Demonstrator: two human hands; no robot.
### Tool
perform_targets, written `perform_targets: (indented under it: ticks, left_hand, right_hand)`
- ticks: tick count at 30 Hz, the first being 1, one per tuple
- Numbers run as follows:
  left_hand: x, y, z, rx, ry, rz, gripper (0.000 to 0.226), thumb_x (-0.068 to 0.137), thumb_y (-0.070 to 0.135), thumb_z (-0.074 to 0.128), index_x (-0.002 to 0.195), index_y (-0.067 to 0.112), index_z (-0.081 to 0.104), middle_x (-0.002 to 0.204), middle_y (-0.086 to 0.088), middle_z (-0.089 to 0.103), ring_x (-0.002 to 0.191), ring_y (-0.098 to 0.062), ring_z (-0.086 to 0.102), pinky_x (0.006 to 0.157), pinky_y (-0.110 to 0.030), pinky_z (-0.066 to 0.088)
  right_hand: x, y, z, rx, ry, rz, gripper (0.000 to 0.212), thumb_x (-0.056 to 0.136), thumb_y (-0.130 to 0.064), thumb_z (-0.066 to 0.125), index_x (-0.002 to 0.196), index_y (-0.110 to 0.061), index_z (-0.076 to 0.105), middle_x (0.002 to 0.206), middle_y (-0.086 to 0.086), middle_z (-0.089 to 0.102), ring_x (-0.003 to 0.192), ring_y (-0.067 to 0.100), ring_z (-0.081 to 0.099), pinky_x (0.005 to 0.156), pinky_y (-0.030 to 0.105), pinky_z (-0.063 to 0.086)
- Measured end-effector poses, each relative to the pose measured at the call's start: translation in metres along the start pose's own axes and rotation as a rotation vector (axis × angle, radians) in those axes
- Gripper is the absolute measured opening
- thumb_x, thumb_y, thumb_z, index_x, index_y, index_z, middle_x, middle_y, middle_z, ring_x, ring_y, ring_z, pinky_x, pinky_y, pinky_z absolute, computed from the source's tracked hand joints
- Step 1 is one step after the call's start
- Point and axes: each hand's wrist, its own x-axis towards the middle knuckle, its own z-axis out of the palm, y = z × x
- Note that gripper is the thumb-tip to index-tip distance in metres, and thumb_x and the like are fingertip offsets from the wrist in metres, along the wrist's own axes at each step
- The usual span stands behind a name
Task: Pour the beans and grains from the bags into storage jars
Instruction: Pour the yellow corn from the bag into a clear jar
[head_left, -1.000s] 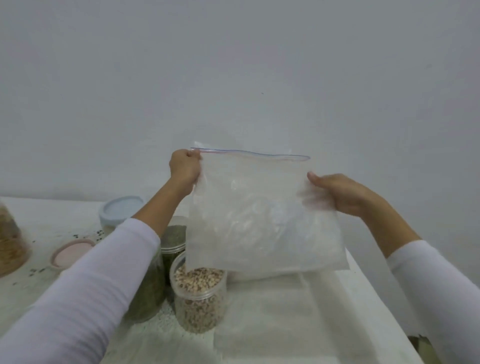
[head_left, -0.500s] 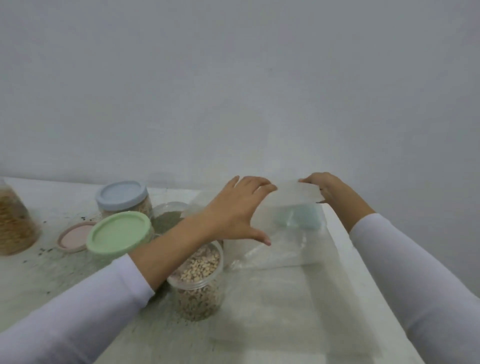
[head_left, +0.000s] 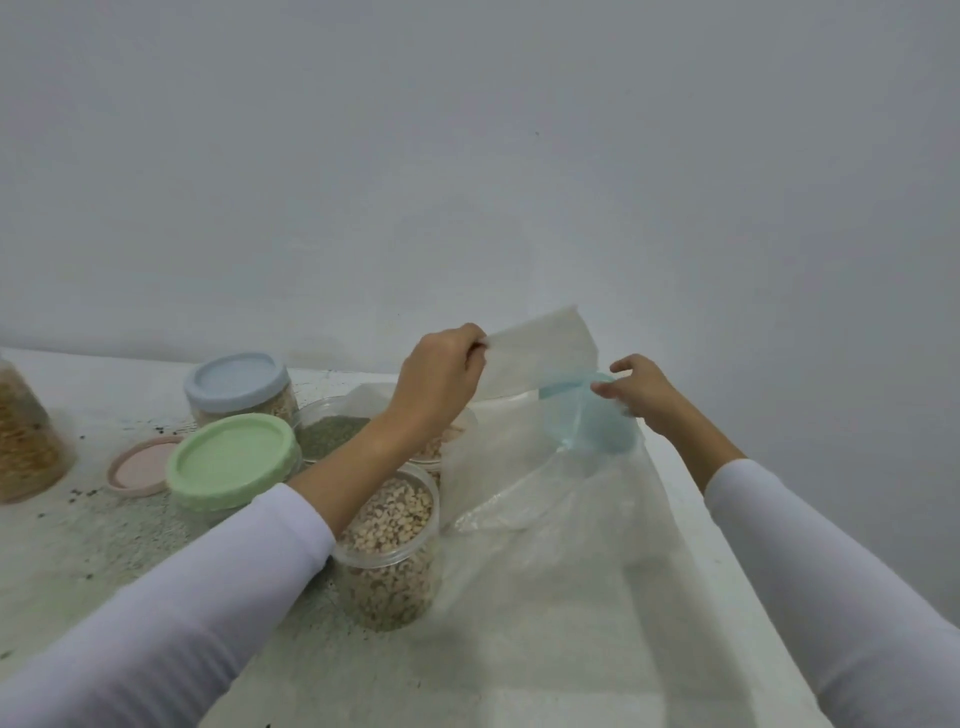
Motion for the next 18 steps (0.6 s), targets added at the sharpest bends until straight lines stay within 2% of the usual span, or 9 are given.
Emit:
perform_targets:
  ticks: [1,3,5,7,9,12,15,17,18]
  left_hand:
    - [0.001,-0.001,0.001,-0.051,-0.005,-0.047,0.016,0.093,0.003,0.051,0.100,-0.001,0.065,0.085,-0.015,0.069,0.076,-0.029,0.065,0.071,-0.040,0.053]
    - [0.004,0.000,0.004,-0.137,-0.037,-0.134,0.016,0.094,0.003,0.049,0.098,0.001,0.065,0.085,-0.016,0.069,0.069,-0.024,0.065,0.065,-0.035,0.054]
    - [0.006,0.000,0.006,-0.191,-0.075,-0.191,0.016,0.095,0.003,0.049,0.097,0.003,0.064,0.085,-0.015,0.069,0.062,-0.016,0.062,0.054,-0.021,0.050]
    - [0.006,0.004,0.007,-0.216,-0.114,-0.200,0.015,0.095,0.003,0.049,0.096,0.003,0.064,0.084,-0.014,0.068,0.059,-0.010,0.060,0.048,-0.011,0.043]
    - [0.005,0.009,0.010,-0.221,-0.156,-0.179,0.015,0.094,0.002,0.049,0.095,0.001,0.064,0.084,-0.014,0.068,0.057,-0.004,0.059,0.047,-0.009,0.042]
    - [0.001,0.021,0.014,-0.240,-0.211,-0.158,0.015,0.095,0.002,0.050,0.094,-0.004,0.063,0.085,-0.011,0.067,0.053,0.007,0.057,0.045,-0.008,0.041]
    - [-0.005,0.037,0.018,-0.211,-0.292,-0.118,0.016,0.094,0.002,0.048,0.096,-0.003,0.064,0.088,-0.013,0.069,0.058,-0.002,0.060,0.050,-0.016,0.047]
    - [-0.016,0.048,0.025,-0.149,-0.365,-0.097,0.019,0.092,0.004,0.047,0.098,0.002,0.064,0.092,-0.015,0.069,0.072,-0.023,0.063,0.064,-0.032,0.052]
    - [-0.025,0.054,0.030,-0.108,-0.401,-0.088,0.020,0.091,0.005,0.046,0.099,0.004,0.064,0.094,-0.015,0.068,0.078,-0.028,0.061,0.068,-0.033,0.049]
  right_hand:
    - [-0.002,0.004,-0.001,0.008,-0.030,0.017,0.049,0.084,-0.007,0.069,0.125,0.006,0.047,0.112,0.026,0.054,0.087,0.026,0.049,0.068,0.033,0.046]
    - [-0.003,0.009,-0.007,0.086,-0.067,0.026,0.051,0.081,0.003,0.070,0.126,0.013,0.047,0.114,0.035,0.056,0.085,0.026,0.051,0.083,0.045,0.050]
    - [-0.007,0.009,-0.019,0.182,-0.197,0.045,0.047,0.079,0.005,0.070,0.122,0.009,0.054,0.104,0.026,0.065,0.089,0.027,0.056,0.091,0.044,0.049]
    - [-0.014,0.010,-0.033,0.109,-0.418,0.050,0.030,0.082,0.003,0.066,0.112,0.001,0.062,0.094,0.014,0.072,0.087,0.026,0.058,0.082,0.037,0.052]
    - [-0.021,0.016,-0.046,-0.055,-0.656,0.032,0.020,0.086,0.002,0.062,0.103,-0.006,0.068,0.088,0.006,0.073,0.077,0.020,0.063,0.071,0.028,0.054]
    - [-0.030,0.025,-0.058,-0.153,-0.996,0.055,0.020,0.077,-0.012,0.076,0.096,-0.016,0.075,0.087,0.000,0.069,0.067,0.010,0.064,0.066,0.022,0.056]
    - [-0.039,0.034,-0.061,-0.284,-1.330,0.110,0.050,0.070,-0.039,0.081,0.113,-0.018,0.067,0.099,-0.002,0.067,0.074,0.007,0.063,0.069,0.020,0.055]
    - [-0.045,0.042,-0.054,-0.383,-1.465,0.158,0.048,0.077,-0.043,0.074,0.118,-0.021,0.063,0.102,-0.002,0.070,0.076,0.007,0.064,0.069,0.018,0.054]
    - [-0.048,0.047,-0.051,-0.409,-1.498,0.175,0.043,0.080,-0.042,0.072,0.119,-0.024,0.064,0.102,-0.003,0.071,0.077,0.007,0.065,0.071,0.018,0.054]
